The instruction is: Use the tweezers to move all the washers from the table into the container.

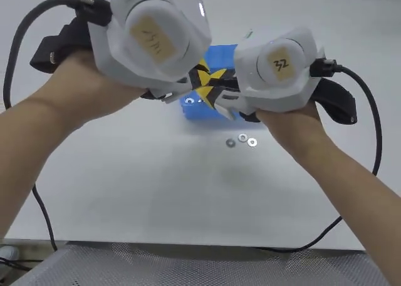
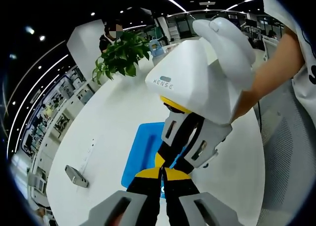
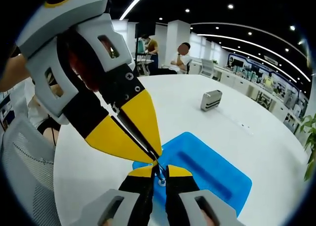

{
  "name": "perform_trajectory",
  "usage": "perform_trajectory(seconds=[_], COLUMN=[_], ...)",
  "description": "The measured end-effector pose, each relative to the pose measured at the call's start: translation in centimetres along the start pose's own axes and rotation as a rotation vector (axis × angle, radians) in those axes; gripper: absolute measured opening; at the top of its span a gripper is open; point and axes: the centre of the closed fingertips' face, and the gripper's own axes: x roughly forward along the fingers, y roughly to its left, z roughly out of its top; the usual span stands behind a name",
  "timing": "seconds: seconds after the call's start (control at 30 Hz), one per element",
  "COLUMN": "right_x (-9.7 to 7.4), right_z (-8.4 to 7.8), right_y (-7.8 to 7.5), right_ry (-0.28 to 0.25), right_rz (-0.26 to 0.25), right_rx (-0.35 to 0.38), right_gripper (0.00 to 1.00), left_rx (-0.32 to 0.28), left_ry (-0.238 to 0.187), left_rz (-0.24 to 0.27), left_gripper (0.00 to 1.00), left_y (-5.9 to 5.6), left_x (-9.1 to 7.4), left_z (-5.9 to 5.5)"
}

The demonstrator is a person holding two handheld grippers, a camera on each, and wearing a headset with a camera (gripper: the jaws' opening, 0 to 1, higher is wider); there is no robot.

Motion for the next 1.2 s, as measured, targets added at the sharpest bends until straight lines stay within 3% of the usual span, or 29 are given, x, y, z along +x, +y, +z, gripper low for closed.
perform_trajectory(seconds=[0.23,0.5,0.83,0.97,1.2], right_x=[0.0,-2.5,-6.1,-7.1,-7.7], right_z=[0.1,1.8,2.1,1.3,-0.3], right_y=[0.0,0.2,1.3,1.7,2.2], right_ry=[-0.002,-0.081,-0.096,-0.074,-0.049], right_rz=[0.004,-0.015,-0.057,-0.074,-0.067], right_rx=[0.022,0.069,0.021,-0.013,-0.002], right_gripper=[0.05,0.06,0.06,0.08,0.07], left_rx=[-0.009,-0.012,0.023,0.021,0.002], left_ry=[0.001,-0.057,-0.108,-0.121,-0.132], left_rz=[0.002,0.015,-0.021,-0.045,-0.083], left_gripper=[0.0,0.0,0.0,0.0,0.0], left_y=[0.0,-0.2,-2.3,-3.4,-4.7], left_x=[-0.2,-2.2,-3.7,-3.6,-3.0], left_z=[0.1,2.4,4.9,5.3,5.5])
